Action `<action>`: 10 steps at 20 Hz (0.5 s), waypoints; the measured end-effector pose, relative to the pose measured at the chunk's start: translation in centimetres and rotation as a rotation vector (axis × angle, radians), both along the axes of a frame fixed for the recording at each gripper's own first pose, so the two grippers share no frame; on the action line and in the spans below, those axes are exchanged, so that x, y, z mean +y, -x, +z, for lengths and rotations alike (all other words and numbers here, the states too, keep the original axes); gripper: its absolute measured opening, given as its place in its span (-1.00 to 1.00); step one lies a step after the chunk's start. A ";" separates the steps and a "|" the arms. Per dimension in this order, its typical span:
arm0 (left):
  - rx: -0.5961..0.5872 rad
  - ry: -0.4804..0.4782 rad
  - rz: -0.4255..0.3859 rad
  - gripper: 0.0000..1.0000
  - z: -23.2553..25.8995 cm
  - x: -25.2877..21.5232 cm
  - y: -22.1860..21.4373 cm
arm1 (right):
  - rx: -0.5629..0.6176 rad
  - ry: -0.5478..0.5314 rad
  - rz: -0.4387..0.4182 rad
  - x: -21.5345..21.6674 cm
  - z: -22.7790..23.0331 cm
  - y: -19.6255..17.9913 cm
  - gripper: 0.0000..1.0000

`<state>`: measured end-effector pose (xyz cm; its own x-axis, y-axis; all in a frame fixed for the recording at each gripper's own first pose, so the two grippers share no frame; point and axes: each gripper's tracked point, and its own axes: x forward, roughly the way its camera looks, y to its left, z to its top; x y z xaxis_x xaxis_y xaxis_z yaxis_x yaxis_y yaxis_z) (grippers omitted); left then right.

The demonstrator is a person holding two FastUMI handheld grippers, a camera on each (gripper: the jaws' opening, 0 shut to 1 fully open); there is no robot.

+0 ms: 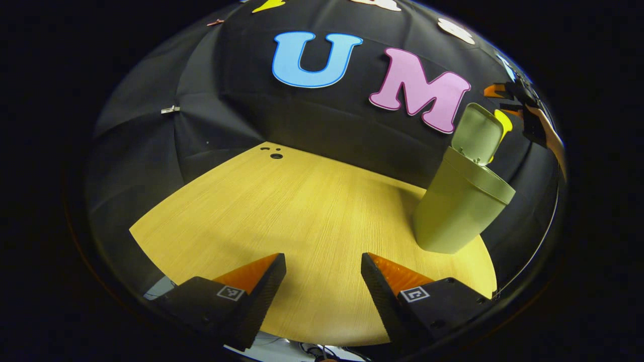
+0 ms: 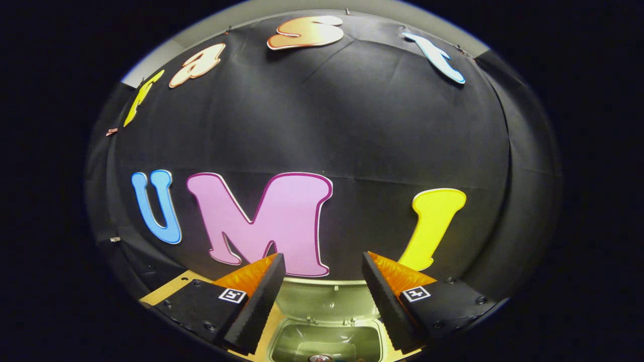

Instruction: Press the lid of the desktop garbage bin to open it, pick up the crumpled paper on the desktop and throw it into the bin, then pick up the pop can on the desktop and drop it into the bin, and finally close the garbage bin lid.

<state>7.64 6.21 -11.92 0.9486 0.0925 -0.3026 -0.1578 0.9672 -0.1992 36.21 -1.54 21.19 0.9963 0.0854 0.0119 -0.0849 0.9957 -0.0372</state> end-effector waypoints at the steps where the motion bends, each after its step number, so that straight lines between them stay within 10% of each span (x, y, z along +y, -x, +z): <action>1: -0.006 0.003 0.007 0.92 0.2 0.2 -0.4 | 0.026 -0.016 -0.013 -0.3 -0.6 -1.2 0.91; 10: -0.003 -0.042 -0.022 0.92 1.0 -2.0 -3.7 | 0.165 -0.033 -0.031 -2.4 -5.8 -3.8 0.97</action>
